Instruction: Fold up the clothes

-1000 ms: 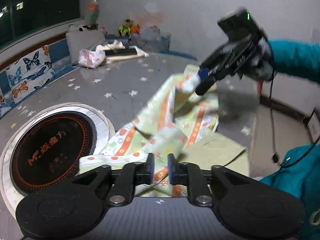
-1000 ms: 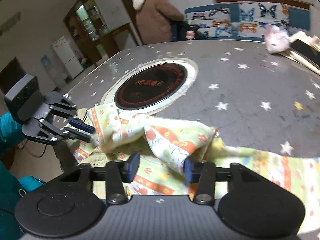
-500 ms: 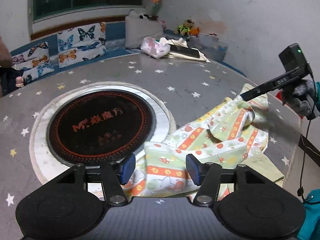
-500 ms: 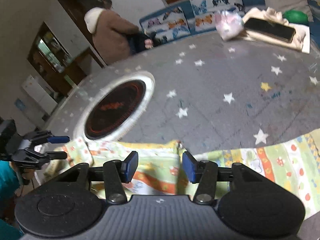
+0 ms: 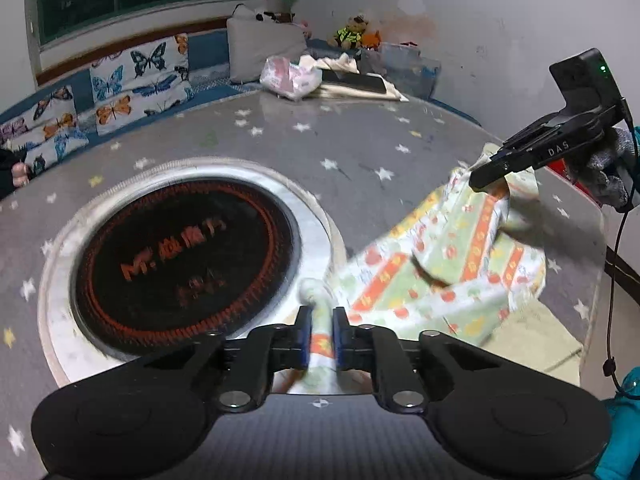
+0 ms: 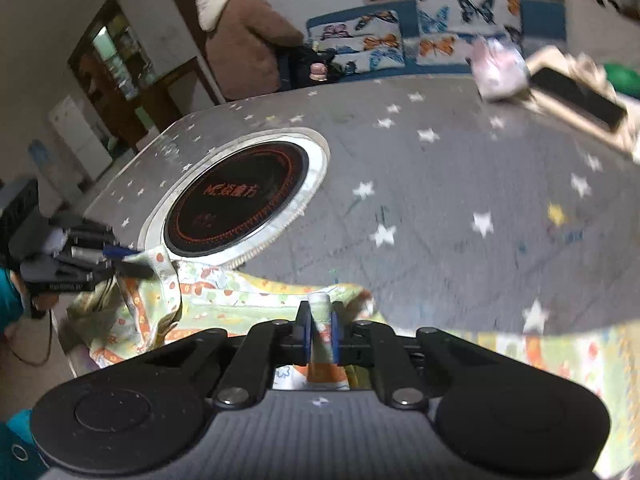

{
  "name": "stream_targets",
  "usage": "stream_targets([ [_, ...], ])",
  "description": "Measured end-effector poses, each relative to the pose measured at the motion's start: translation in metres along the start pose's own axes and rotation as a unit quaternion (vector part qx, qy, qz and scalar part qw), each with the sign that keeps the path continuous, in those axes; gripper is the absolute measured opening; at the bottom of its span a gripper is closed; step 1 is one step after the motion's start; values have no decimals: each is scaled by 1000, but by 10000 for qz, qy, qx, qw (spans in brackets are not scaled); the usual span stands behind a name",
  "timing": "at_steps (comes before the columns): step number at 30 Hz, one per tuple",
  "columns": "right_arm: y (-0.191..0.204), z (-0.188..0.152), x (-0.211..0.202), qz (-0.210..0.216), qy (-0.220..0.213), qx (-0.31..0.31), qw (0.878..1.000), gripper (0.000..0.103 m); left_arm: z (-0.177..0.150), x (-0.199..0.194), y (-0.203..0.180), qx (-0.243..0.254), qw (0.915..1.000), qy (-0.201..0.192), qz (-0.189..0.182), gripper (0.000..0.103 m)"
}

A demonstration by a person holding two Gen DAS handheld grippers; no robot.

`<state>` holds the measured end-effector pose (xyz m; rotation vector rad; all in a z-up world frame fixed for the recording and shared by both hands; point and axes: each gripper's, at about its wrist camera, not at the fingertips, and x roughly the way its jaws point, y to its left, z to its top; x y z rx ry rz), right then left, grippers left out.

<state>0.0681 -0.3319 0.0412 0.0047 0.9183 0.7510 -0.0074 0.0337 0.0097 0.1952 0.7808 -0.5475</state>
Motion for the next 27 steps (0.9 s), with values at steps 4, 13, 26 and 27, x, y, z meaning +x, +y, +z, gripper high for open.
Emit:
stream_targets([
  [4,5,34,7,-181,-110,-341,9992,8,31,0,15,123,9991,-283,279,10],
  [13,-20,108,42,-948,-987,-172,9904,5,94,44,98,-924,9752,-750,1867,7],
  [26,-56,99,79,-1342,-595,43,9892,46,86,81,158,-1870,9629,-278,1923,17],
  [27,-52,97,80,-1250,-511,-13,9908,46,83,80,155,-1861,9655,-207,1809,28],
])
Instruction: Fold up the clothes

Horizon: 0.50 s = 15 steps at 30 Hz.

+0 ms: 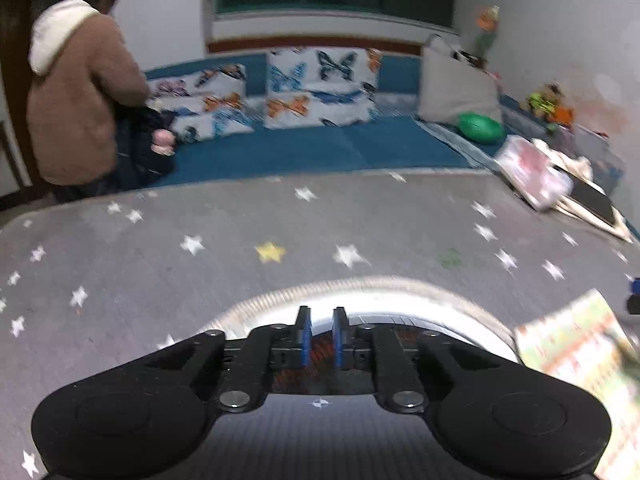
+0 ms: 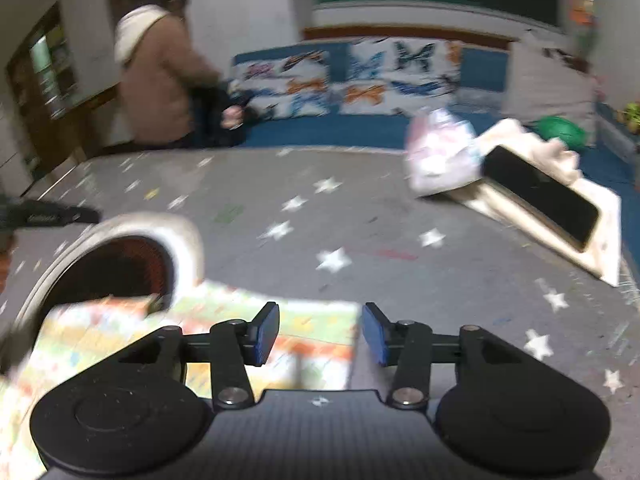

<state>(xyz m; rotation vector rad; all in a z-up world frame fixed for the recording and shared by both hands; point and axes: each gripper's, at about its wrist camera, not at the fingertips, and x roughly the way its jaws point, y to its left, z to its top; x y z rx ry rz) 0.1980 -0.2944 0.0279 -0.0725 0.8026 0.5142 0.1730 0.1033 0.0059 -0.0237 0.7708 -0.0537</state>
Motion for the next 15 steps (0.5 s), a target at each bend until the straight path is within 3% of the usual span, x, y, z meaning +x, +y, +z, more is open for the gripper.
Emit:
stream_targets([
  [2,7,-6,3,168,142,-71,9997,46,-11,0,-5,80,9995,311,-55,36],
  [7,22,-16,9,346,249,-91,9990,46,-42,6,-27,231,9951,949,-175,36],
  [10,30,-16,10,445,248,-114,9986,46,-50,-3,-37,198,9924,934,-780,36],
  [15,48,-11,4,708,113,-244,9971,46,-61,-28,-62,551,9873,697,-1316,31],
])
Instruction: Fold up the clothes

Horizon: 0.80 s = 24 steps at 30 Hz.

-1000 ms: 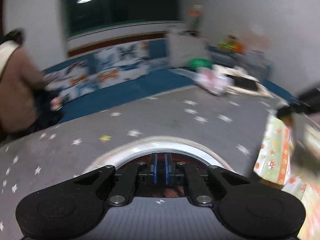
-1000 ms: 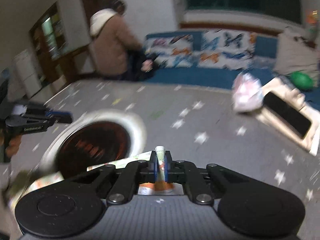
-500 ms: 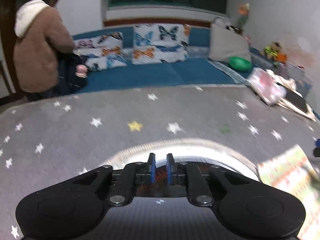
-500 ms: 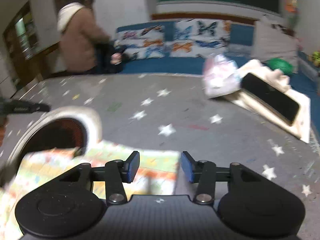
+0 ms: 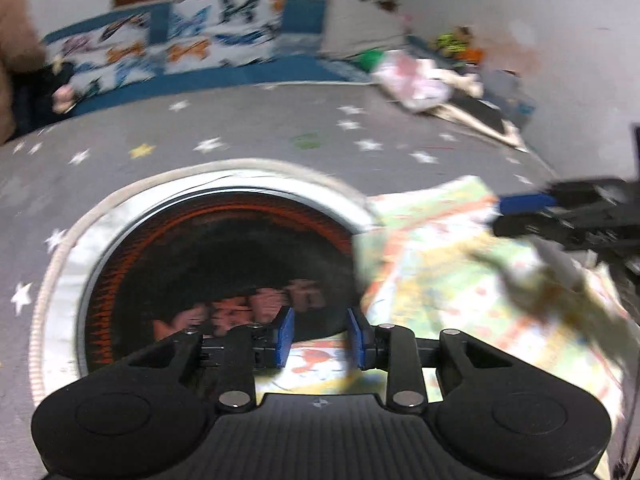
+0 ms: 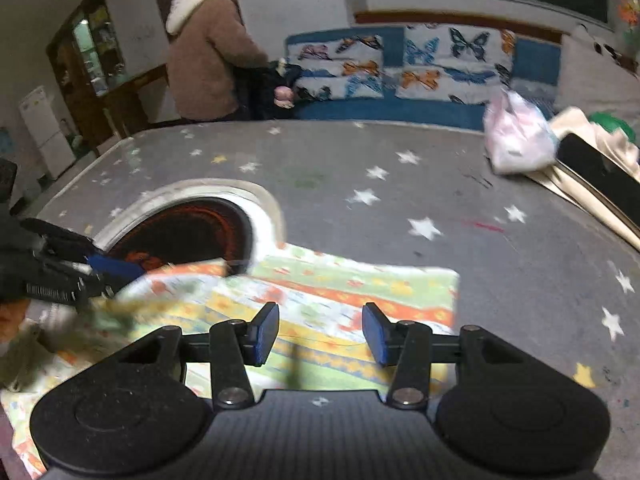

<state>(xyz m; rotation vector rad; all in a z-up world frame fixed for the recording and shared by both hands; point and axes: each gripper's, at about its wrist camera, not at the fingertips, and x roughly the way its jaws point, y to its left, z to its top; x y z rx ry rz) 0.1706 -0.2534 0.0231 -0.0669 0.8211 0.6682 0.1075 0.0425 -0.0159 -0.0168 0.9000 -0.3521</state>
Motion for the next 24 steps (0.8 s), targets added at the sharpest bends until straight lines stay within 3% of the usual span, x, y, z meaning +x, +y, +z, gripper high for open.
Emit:
stream_targets([
  [6,41,11,4,536,-129,-357,9978,47,-19,-10,-49,433,9988,-169,-160,34],
  [10,67,4,21,509,95,-838,9951,47,-33,-15,-63,505,9985,-185,-104,40],
  [15,71,-20,21,254,268,-1135,9929,48,-41,-47,-50,486,9964,-652,257,59],
  [18,65,-29,21,235,317,-1060,9936,48,-34,-46,-35,258,9971,-654,293,74],
  [21,64,-31,20,242,263,-1028,9941,48,-24,-39,-21,-9,9981,-566,227,78],
  [24,65,-32,19,229,238,-1006,9944,49,-16,-23,-17,-163,9992,-336,-155,77],
])
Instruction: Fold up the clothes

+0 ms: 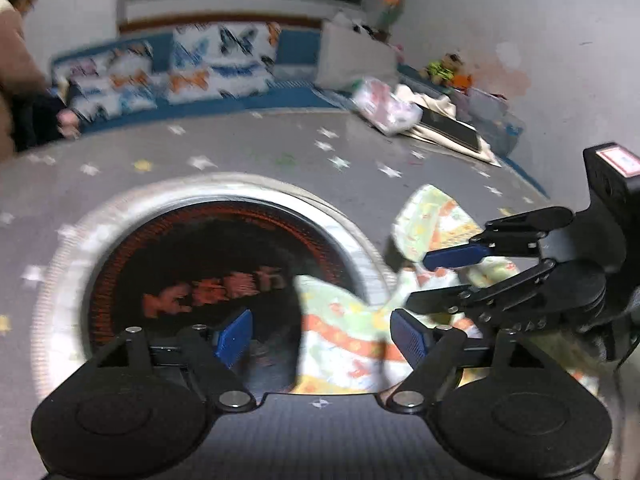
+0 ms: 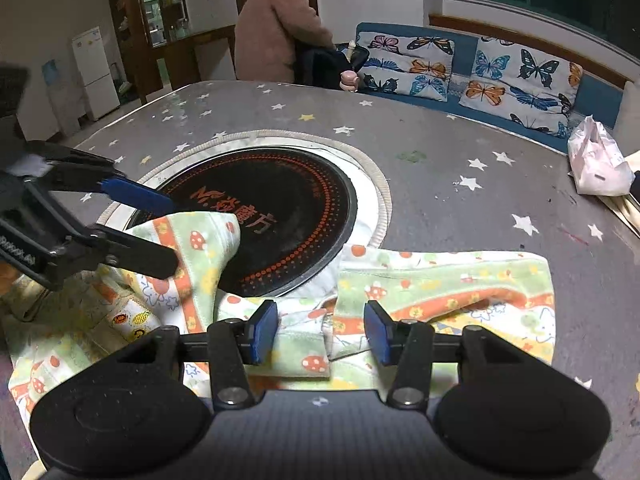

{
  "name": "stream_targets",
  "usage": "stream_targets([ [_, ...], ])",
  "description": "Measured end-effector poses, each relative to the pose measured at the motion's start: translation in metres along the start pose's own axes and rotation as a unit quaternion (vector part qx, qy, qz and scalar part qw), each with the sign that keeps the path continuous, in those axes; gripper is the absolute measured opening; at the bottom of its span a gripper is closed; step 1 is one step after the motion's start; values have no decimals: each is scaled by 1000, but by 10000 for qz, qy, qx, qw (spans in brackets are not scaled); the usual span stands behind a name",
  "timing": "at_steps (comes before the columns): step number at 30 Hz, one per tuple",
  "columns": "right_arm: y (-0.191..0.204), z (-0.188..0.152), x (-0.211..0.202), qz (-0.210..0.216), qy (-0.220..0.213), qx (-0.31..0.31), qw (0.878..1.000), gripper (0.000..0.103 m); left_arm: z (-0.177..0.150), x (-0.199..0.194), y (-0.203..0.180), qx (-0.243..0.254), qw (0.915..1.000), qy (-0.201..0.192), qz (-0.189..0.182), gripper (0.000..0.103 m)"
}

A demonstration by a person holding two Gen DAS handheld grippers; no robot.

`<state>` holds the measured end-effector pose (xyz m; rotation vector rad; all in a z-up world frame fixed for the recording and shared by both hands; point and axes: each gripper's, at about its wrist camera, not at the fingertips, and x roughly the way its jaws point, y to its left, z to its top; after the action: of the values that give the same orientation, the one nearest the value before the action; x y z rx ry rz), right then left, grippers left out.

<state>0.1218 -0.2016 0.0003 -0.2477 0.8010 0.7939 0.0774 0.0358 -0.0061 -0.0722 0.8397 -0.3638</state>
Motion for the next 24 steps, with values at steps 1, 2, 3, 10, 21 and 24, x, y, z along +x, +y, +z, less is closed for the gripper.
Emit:
stream_targets([
  [1,-1,0,-1,17,-12,28,10000,49,1,6,0,-26,9999,79,-147,75],
  [2,-2,1,-3,57,-31,89,9999,49,2,11,1,-52,9994,158,-294,58],
  [3,-5,2,-6,107,-66,167,9998,49,3,17,1,-79,9987,236,-441,33],
  [10,-38,8,-33,-28,-459,717,9964,51,22,2,10,126,9961,-731,478,8],
  [21,-71,5,-17,-381,-398,1120,9922,51,29,36,50,-310,9817,-768,1717,12],
  [24,-72,10,-4,-495,-310,1063,9926,51,39,41,48,-58,9786,-897,1850,12],
])
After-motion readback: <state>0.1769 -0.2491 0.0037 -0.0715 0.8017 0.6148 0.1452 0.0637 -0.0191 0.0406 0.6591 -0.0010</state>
